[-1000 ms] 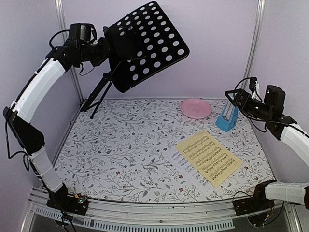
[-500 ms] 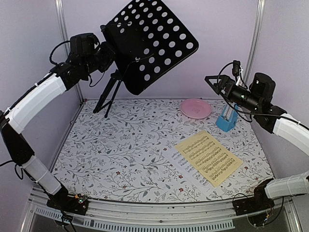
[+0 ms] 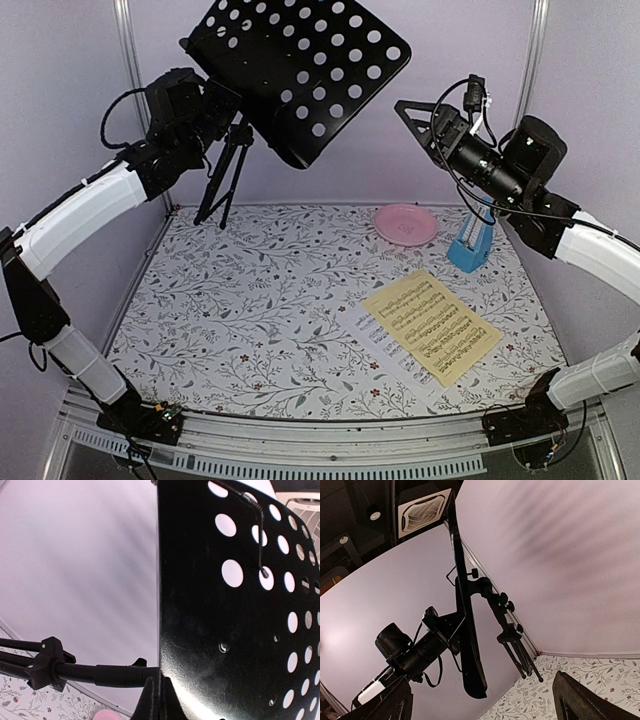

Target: Set up the instrument practice props

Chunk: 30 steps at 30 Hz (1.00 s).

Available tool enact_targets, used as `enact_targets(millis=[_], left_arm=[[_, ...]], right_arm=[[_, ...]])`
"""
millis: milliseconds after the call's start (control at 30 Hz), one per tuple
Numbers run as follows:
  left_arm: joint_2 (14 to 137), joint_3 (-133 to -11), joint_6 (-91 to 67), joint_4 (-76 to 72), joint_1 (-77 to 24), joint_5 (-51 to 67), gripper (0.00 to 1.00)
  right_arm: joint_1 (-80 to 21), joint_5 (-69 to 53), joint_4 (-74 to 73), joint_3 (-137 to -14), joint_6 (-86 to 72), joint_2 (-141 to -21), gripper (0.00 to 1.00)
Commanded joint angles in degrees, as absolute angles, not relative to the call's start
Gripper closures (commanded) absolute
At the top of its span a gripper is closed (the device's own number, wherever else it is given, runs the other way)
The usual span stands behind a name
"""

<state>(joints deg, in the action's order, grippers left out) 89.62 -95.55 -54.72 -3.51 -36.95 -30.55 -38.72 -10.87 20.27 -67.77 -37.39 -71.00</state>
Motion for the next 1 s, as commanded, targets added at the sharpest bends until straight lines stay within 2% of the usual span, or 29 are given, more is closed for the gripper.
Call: enact_targets(millis=[0, 200, 500, 833, 967], left_arm=[[85.1, -96.0, -56.0, -24.3, -37.6, -35.7, 1.00], [84.4, -92.6, -57.4, -27.4, -37.5, -38.1, 1.00], [83.3, -86.9, -63.6, -32.1, -36.4, -39.3, 1.00], [83.5, -83.8, -70.2, -33.7, -33.8, -36.9, 1.00], [83.5, -83.0, -71.3, -33.5, -33.4, -36.0, 1.00]], right_arm=[[-41.1, -6.0, 22.4, -72.7, -38.0, -74.6, 0.01], [-43.4, -4.5, 22.2, -77.2, -37.6, -78.8, 0.01], [-44.2, 0.0, 13.8, -85.6, -37.0, -85.0, 0.01], [-44.9, 1.4, 9.2, -87.6, -37.2, -87.4, 0.01], [-44.9, 0.1, 8.5, -93.0, -34.4, -91.4, 0.01]])
